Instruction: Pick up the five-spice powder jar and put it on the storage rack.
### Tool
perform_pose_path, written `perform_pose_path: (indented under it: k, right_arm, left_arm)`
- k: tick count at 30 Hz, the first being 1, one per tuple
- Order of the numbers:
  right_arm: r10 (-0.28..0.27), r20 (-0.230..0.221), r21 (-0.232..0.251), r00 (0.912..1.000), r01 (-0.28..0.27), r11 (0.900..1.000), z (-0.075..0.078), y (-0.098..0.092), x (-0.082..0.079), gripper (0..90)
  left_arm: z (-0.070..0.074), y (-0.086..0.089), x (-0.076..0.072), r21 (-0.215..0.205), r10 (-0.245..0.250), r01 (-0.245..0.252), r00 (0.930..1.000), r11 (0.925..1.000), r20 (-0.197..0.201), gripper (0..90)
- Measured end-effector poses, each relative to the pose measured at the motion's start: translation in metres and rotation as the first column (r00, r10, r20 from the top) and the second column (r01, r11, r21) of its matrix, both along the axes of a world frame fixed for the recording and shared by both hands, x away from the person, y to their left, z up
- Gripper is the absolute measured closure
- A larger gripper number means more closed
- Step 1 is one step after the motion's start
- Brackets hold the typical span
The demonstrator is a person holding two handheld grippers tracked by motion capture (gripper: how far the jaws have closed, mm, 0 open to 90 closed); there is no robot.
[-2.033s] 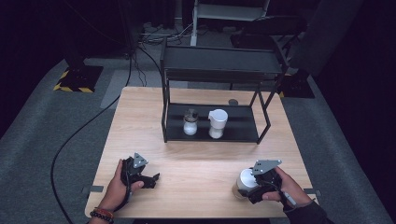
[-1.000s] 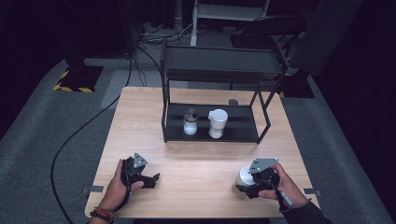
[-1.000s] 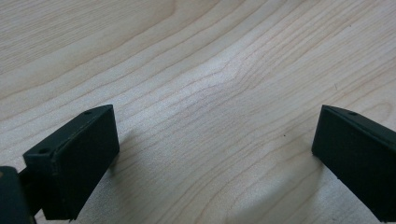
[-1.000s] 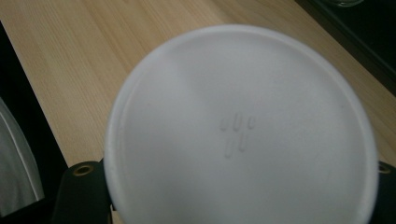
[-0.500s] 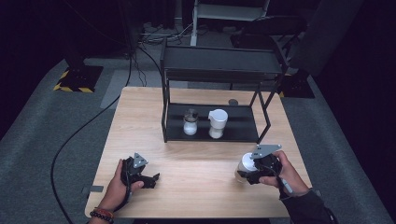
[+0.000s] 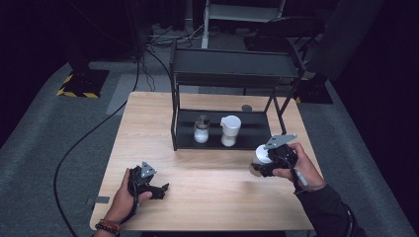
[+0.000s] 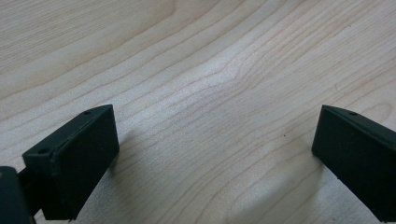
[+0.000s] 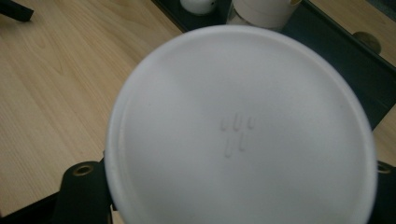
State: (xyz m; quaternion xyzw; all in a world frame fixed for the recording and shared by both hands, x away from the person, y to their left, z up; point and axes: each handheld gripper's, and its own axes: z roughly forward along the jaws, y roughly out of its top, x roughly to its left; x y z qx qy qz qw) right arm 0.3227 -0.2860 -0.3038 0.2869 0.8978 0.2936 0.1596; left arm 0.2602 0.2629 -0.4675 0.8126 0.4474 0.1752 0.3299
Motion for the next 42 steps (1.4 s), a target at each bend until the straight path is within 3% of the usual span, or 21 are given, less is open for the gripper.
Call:
perform_pose_path:
  k: [15, 27, 42]
  right_arm:
    - [-0.051, 0.016, -0.007, 0.9986, 0.051, 0.999, 0.014, 0.011, 0.033, 30.2]
    - [-0.098, 0.012, -0.027, 0.9951, 0.098, 0.995, 0.013, 0.02, 0.062, 30.2]
    - [-0.183, -0.004, -0.047, 0.9831, 0.183, 0.982, 0.008, 0.036, 0.092, 30.2]
  left_arm:
    - [0.0, 0.0, 0.0, 0.0, 0.0, 0.0, 1.0, 1.0, 0.0, 0.6]
    - [0.0, 0.0, 0.0, 0.0, 0.0, 0.0, 1.0, 1.0, 0.0, 0.6]
    - [0.0, 0.0, 0.0, 0.004, -0.001, 0.001, 1.0, 1.0, -0.001, 0.5]
